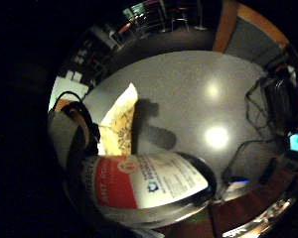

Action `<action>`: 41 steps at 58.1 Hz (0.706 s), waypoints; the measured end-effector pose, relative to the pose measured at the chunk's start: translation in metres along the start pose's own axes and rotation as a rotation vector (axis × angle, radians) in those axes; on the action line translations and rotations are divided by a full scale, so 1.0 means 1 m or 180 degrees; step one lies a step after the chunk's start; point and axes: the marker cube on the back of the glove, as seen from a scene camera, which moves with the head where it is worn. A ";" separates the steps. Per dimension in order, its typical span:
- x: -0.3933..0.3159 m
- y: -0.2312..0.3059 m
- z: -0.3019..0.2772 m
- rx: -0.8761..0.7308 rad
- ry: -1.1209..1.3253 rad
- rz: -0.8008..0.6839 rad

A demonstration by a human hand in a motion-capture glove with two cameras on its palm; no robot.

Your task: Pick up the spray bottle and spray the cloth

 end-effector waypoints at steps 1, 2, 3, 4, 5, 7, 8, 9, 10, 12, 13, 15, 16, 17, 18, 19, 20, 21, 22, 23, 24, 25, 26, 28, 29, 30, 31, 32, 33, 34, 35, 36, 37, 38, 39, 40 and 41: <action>-0.006 0.000 -0.002 -0.0051 0.0089 -0.0041; -0.011 -0.001 -0.004 -0.0098 0.0174 -0.0082; -0.017 -0.001 -0.006 -0.0139 0.0260 -0.0122; -0.022 -0.002 -0.008 -0.0176 0.0348 -0.0161; -0.028 -0.002 -0.011 -0.0211 0.0437 -0.0198; -0.038 -0.003 -0.015 -0.0281 0.0607 -0.0264; -0.044 -0.003 -0.017 -0.0313 0.0686 -0.0292; -0.049 -0.003 -0.019 -0.0343 0.0764 -0.0316; -0.054 -0.004 -0.021 -0.0374 0.0842 -0.0339; -0.064 -0.005 -0.026 -0.0439 0.0990 -0.0384; -0.069 -0.005 -0.028 -0.0475 0.1058 -0.0410; -0.078 -0.006 -0.029 -0.0548 0.1187 -0.0462; -0.082 -0.007 -0.030 -0.0583 0.1248 -0.0481; -0.086 -0.007 -0.030 -0.0617 0.1305 -0.0493; -0.090 -0.007 -0.029 -0.0650 0.1359 -0.0499; -0.093 -0.008 -0.029 -0.0685 0.1409 -0.0501; -0.096 -0.008 -0.029 -0.0720 0.1453 -0.0498; -0.099 -0.008 -0.029 -0.0758 0.1491 -0.0491; -0.102 -0.008 -0.029 -0.0796 0.1523 -0.0483; -0.105 -0.008 -0.029 -0.0835 0.1552 -0.0478; -0.108 -0.008 -0.028 -0.0875 0.1586 -0.0479; -0.110 -0.007 -0.026 -0.0914 0.1631 -0.0487; -0.113 -0.006 -0.024 -0.0953 0.1691 -0.0501; -0.118 -0.005 -0.020 -0.1025 0.1819 -0.0532; -0.121 -0.004 -0.018 -0.1056 0.1870 -0.0543; -0.124 -0.004 -0.016 -0.1082 0.1912 -0.0549; -0.126 -0.003 -0.014 -0.1105 0.1953 -0.0550; -0.128 -0.002 -0.012 -0.1126 0.2003 -0.0550; -0.131 -0.001 -0.010 -0.1147 0.2062 -0.0553; -0.133 -0.001 -0.007 -0.1167 0.2125 -0.0555; -0.135 0.000 -0.004 -0.1184 0.2182 -0.0552; -0.138 0.001 -0.001 -0.1197 0.2232 -0.0543; -0.140 0.001 0.002 -0.1209 0.2277 -0.0535; -0.142 0.002 0.005 -0.1227 0.2321 -0.0537; -0.144 0.003 0.007 -0.1250 0.2362 -0.0553; -0.145 0.004 0.009 -0.1276 0.2393 -0.0576; -0.146 0.005 0.010 -0.1300 0.2413 -0.0592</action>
